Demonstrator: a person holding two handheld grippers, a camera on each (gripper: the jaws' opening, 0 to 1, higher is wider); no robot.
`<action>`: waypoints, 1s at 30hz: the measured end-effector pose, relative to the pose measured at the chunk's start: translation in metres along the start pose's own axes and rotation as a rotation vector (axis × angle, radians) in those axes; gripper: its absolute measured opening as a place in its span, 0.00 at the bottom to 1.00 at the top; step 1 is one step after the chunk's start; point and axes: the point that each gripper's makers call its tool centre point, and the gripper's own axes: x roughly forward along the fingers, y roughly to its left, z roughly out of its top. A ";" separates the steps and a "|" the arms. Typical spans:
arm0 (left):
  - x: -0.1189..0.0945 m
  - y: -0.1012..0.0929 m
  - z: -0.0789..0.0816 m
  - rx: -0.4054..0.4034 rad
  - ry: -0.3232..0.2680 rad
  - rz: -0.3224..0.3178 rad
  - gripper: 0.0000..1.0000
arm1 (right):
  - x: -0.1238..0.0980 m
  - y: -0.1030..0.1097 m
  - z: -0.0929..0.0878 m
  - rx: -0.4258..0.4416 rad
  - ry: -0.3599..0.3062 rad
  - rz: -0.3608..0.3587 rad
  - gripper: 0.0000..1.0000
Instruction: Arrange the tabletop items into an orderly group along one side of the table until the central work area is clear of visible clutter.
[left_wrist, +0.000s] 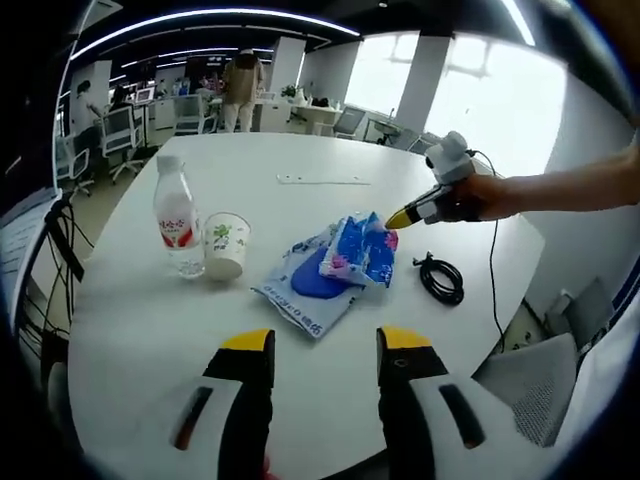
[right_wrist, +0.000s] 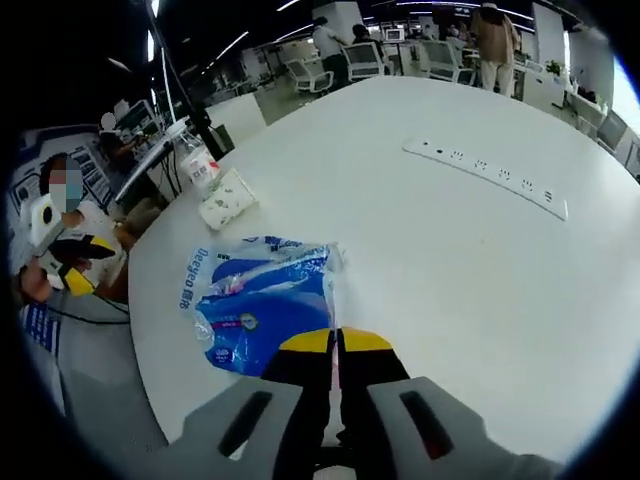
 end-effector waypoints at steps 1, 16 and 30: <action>0.000 -0.001 -0.001 0.002 0.002 -0.003 0.40 | -0.001 0.000 0.000 0.008 -0.003 -0.006 0.00; 0.004 -0.006 -0.005 0.030 0.011 -0.038 0.40 | -0.008 0.020 -0.023 0.049 -0.023 -0.011 0.00; 0.008 -0.010 -0.011 0.040 0.032 -0.062 0.40 | -0.002 0.037 -0.045 0.083 -0.014 -0.009 0.05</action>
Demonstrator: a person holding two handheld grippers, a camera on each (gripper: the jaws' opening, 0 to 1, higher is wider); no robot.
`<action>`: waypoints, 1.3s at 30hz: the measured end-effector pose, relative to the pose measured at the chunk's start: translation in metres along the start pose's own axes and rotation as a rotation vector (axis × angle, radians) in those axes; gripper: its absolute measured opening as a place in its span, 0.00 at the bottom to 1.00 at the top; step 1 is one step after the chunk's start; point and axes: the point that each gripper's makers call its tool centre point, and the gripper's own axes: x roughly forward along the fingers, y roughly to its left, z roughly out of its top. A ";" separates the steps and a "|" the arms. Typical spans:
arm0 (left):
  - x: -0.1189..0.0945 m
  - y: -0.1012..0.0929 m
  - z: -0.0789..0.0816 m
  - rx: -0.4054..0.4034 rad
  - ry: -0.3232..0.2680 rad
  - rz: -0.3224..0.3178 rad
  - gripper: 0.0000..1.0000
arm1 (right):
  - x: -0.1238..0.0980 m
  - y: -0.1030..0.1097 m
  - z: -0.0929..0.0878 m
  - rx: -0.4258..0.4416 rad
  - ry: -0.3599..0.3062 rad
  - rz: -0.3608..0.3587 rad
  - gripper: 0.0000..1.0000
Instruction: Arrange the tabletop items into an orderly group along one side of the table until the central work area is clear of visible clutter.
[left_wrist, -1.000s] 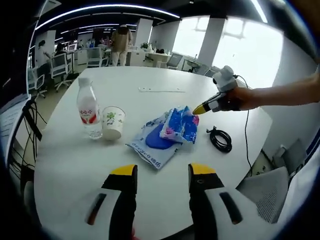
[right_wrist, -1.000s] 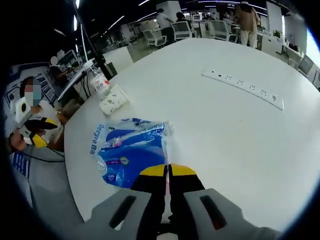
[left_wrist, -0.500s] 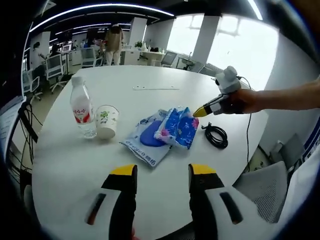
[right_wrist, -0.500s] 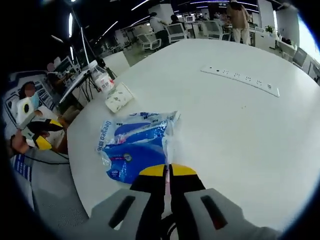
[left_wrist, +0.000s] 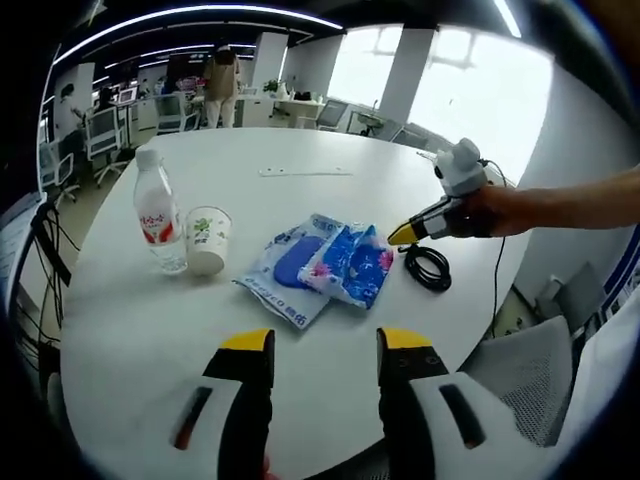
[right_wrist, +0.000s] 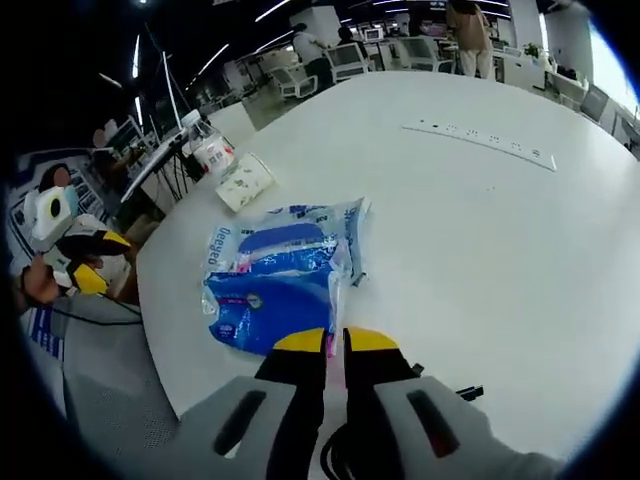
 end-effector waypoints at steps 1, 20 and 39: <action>0.000 0.000 0.000 0.000 0.001 -0.001 0.40 | 0.000 0.001 0.000 -0.002 0.001 -0.001 0.07; 0.021 -0.012 -0.010 -0.026 0.036 -0.020 0.40 | 0.013 0.005 0.009 -0.025 -0.003 -0.017 0.02; 0.075 -0.019 -0.020 -0.044 0.118 -0.041 0.37 | 0.000 0.027 -0.006 0.106 -0.073 -0.022 0.00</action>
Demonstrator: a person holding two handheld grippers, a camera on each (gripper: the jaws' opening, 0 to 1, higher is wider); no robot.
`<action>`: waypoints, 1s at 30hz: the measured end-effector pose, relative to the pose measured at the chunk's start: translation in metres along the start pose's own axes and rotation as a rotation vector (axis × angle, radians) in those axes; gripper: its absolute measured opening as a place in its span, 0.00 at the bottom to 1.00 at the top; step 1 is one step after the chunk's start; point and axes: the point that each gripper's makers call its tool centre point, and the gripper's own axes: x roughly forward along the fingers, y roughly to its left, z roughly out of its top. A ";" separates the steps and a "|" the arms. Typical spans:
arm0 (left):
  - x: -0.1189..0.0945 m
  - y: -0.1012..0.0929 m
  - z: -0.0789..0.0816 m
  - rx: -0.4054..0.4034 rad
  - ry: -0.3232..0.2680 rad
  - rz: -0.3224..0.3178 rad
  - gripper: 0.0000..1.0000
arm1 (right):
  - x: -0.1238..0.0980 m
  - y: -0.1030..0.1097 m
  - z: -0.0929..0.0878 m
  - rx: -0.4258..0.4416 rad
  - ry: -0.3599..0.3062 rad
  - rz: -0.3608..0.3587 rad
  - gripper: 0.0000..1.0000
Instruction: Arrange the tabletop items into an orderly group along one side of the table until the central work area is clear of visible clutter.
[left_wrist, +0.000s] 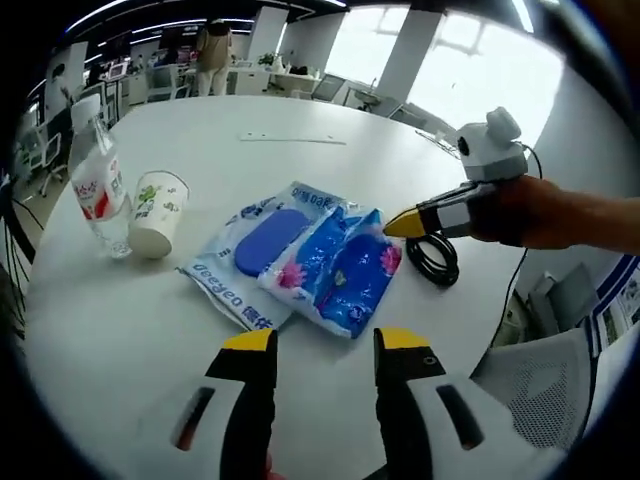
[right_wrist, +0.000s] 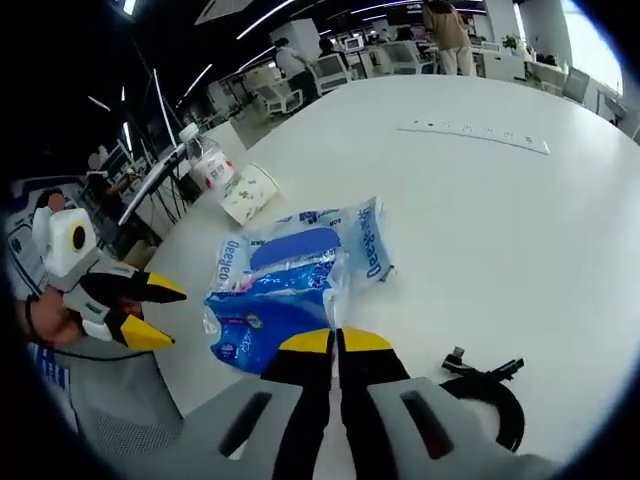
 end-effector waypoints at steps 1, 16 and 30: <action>0.003 0.001 -0.001 -0.007 0.004 0.000 0.37 | -0.001 0.001 -0.004 0.001 0.005 -0.001 0.00; 0.023 -0.010 -0.017 -0.052 0.063 -0.035 0.27 | -0.017 0.007 -0.028 0.069 -0.010 -0.014 0.00; 0.015 -0.007 -0.007 -0.007 0.053 0.002 0.03 | -0.031 0.020 -0.025 0.074 -0.062 -0.010 0.00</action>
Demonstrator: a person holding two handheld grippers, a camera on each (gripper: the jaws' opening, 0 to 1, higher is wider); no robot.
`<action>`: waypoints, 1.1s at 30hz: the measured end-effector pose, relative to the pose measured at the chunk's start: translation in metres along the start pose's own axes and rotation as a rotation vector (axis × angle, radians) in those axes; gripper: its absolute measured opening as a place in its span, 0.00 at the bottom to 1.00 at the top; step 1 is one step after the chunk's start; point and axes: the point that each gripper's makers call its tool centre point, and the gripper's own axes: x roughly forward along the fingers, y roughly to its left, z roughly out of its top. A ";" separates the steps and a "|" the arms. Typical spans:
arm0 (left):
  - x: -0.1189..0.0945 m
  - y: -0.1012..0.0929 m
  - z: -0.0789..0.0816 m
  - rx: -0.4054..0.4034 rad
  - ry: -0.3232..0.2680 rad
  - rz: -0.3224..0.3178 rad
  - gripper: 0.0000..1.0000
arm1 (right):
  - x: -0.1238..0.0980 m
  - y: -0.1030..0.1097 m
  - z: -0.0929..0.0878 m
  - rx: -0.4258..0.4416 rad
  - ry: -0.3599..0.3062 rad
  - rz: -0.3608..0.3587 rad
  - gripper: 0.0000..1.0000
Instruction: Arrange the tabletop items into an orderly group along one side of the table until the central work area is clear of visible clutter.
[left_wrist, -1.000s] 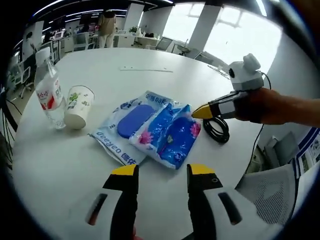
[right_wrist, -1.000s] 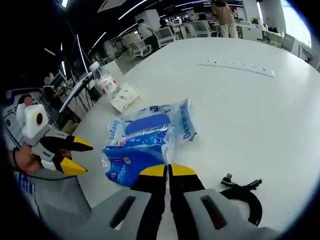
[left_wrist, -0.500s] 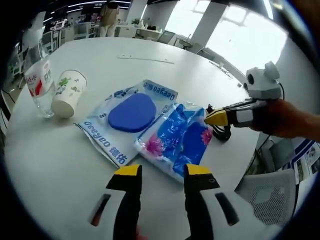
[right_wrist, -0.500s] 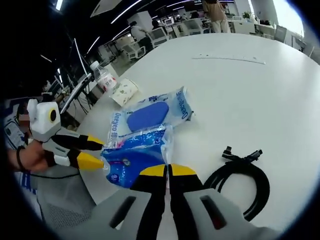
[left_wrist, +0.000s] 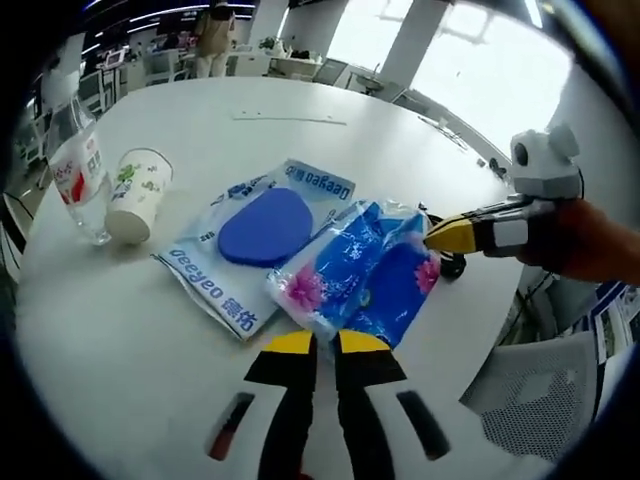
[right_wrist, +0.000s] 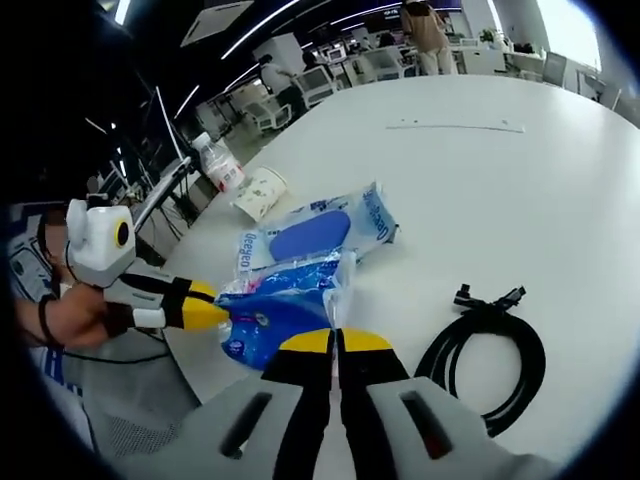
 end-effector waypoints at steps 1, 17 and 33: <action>0.000 0.000 0.001 0.000 -0.001 0.000 0.02 | -0.001 0.000 0.000 0.002 -0.005 0.001 0.00; 0.010 -0.031 0.034 0.067 -0.018 -0.068 0.01 | -0.034 -0.028 0.008 0.102 -0.087 -0.031 0.00; 0.038 -0.063 0.061 0.129 -0.009 -0.131 0.01 | -0.061 -0.065 0.014 0.133 -0.124 -0.083 0.00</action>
